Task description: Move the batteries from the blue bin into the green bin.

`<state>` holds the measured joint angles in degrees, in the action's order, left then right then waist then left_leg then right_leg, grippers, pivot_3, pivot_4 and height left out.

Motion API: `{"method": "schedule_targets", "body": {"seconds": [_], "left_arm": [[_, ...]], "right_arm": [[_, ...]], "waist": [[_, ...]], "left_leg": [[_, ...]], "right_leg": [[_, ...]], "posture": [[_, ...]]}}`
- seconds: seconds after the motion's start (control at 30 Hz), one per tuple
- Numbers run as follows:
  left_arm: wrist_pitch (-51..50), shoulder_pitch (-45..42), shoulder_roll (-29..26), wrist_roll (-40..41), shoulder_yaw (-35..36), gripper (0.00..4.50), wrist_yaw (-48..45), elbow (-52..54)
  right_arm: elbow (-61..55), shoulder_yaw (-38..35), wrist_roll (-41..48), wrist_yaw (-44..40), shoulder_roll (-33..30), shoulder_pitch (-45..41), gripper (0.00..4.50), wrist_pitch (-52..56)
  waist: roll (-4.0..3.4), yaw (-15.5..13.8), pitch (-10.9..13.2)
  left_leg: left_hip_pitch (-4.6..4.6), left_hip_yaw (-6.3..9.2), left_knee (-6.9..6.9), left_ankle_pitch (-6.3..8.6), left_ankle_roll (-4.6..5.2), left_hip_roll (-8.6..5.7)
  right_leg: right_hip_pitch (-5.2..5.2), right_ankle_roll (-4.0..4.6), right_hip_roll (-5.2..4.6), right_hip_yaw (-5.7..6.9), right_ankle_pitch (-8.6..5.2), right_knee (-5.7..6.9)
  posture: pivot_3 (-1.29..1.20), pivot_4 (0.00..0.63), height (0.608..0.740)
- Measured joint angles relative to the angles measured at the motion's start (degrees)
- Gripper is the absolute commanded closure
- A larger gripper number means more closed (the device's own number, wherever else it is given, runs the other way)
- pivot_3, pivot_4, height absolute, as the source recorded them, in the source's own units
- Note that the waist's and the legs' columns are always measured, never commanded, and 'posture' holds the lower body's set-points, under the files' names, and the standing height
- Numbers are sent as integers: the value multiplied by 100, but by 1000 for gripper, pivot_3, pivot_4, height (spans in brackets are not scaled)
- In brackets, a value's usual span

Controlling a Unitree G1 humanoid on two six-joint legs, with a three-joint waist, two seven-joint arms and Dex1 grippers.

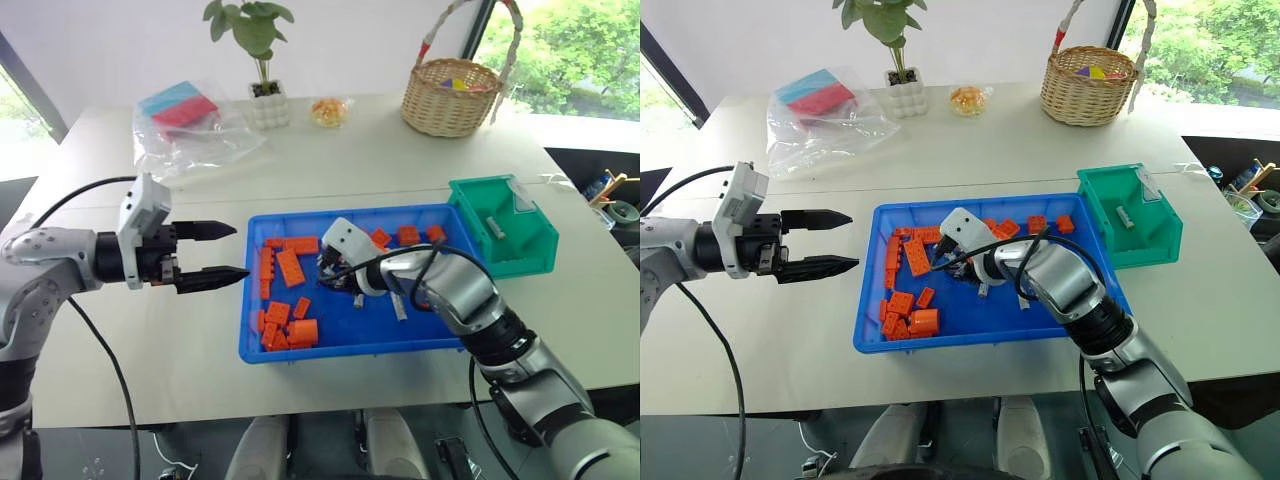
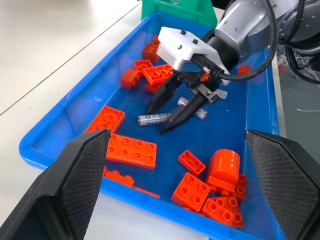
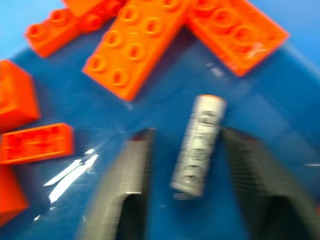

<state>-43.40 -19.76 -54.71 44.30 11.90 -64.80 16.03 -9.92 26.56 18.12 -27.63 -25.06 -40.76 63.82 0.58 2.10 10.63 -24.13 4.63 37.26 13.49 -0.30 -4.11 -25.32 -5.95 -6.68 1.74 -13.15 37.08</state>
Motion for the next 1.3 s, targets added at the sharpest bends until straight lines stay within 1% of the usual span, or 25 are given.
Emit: {"method": "schedule_targets", "body": {"seconds": [0.03,0.17,0.23,0.3,0.37,0.47,0.6,0.67,0.73,0.8,0.9,0.97,1.03,1.13,1.17,1.3], "left_arm": [[0,0,0,2,3,0,-1,0],[1,0,1,8,2,0,-26,9],[1,0,1,13,2,0,-41,43],[-1,-1,9,23,2,0,-41,92],[-7,-11,30,85,0,0,-39,117],[-6,-18,77,141,-3,0,-40,173],[29,-66,221,126,-82,0,4,161],[59,-74,299,112,-139,0,17,138],[169,-80,429,95,-173,0,36,117],[338,-151,649,35,-183,0,120,79],[403,-169,682,5,-197,0,122,26],[402,-169,649,5,-197,0,89,-19],[399,-169,631,11,-196,0,63,-21],[355,-169,620,41,-185,0,53,-24],[335,-169,607,74,-177,0,52,-24],[265,-167,550,133,-159,0,57,-14]], "right_arm": [[-6,-10,0,-27,-3,5,4449,-9],[-227,-219,114,-174,-66,61,4440,212],[-500,-635,331,-257,-118,54,4440,516],[-751,-1204,564,-320,-252,-31,4440,883],[-909,-1780,686,-342,-585,-198,4440,1148],[-955,-2551,713,-411,-1444,-260,4440,1331],[-644,-3227,600,-482,-2444,94,4440,1243],[-360,-3412,465,-472,-2698,334,4440,1060],[-29,-3630,333,-350,-2731,491,4440,823],[336,-3983,247,-109,-2557,494,4440,648],[513,-4169,217,32,-2484,651,4440,503],[520,-4182,205,83,-2381,778,3424,408],[598,-4178,177,125,-2312,921,2592,302],[751,-4163,78,159,-2315,1009,969,110],[760,-4144,58,160,-2316,1026,651,43],[769,-4097,60,84,-2320,1038,651,-83]], "waist": [[0,0,0],[0,-4,0],[1,-11,1],[0,-29,2],[0,-97,3],[3,-184,4],[7,-189,6],[8,-162,6],[8,-119,7],[7,-107,8],[7,-129,8],[7,-130,8],[6,-140,9],[6,-148,9],[6,-146,9],[6,-138,9]], "left_leg": [[0,0,0,0,0,0],[0,0,0,0,0,0],[0,0,1,0,0,0],[-1,0,2,0,0,-1],[-1,0,4,0,0,-1],[-2,3,3,1,0,-1],[-4,-5,2,1,1,-1],[-5,-6,2,1,1,-1],[-3,-14,3,1,1,4],[-1,-18,5,1,1,5],[-1,-15,5,0,1,6],[-2,-16,6,0,2,6],[-3,-17,10,0,2,2],[-4,-16,14,0,2,1],[-4,-16,14,0,2,1],[-3,-15,13,0,2,3]], "right_leg": [[0,0,0,0,0,0],[0,0,0,0,0,0],[1,0,-1,0,0,0],[1,0,-1,0,0,0],[1,0,-1,1,0,-1],[10,0,-3,8,-1,-12],[11,0,-8,7,-1,-17],[11,0,-9,6,-1,-16],[10,0,-10,0,-1,-16],[9,0,-8,-4,0,-13],[10,1,-6,-3,0,-10],[10,0,-6,-3,0,-10],[11,0,-8,-3,0,-11],[13,0,-8,-2,0,-11],[13,0,-8,-2,0,-11],[13,0,-6,-2,0,-11]], "posture": [[0,150,702],[0,150,702],[0,150,702],[0,150,702],[0,150,702],[0,150,702],[0,150,702],[0,150,702],[0,150,702],[0,150,702],[0,150,702],[0,150,702],[0,150,702],[0,150,702],[0,150,702],[0,150,702]]}}
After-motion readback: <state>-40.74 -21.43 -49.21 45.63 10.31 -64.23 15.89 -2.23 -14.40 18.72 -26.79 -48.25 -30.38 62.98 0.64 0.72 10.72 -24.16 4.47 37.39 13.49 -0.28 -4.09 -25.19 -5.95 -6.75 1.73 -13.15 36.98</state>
